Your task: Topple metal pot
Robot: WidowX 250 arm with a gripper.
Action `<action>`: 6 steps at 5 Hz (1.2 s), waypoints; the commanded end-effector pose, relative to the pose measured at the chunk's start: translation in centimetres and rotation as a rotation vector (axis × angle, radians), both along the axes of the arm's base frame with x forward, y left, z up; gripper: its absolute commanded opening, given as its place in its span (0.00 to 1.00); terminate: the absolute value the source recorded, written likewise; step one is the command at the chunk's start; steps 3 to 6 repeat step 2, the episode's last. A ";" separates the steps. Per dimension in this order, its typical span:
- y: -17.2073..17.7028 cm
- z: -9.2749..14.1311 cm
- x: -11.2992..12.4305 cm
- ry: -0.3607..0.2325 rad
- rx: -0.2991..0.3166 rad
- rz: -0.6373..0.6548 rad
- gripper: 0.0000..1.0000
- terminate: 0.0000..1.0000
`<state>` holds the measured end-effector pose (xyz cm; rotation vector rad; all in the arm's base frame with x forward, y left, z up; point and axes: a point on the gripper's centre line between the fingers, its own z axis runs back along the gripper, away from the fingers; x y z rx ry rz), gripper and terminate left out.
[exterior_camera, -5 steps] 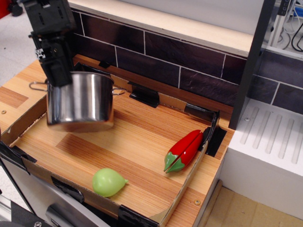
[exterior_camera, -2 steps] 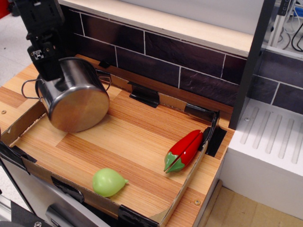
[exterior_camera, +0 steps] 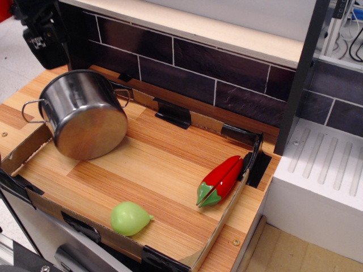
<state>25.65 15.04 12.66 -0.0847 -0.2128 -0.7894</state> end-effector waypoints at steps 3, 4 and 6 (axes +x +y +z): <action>1.1 4.0 -0.2 -0.099 0.057 0.042 1.00 1.00; 1.1 4.0 -0.2 -0.099 0.057 0.042 1.00 1.00; 1.1 4.0 -0.2 -0.099 0.057 0.042 1.00 1.00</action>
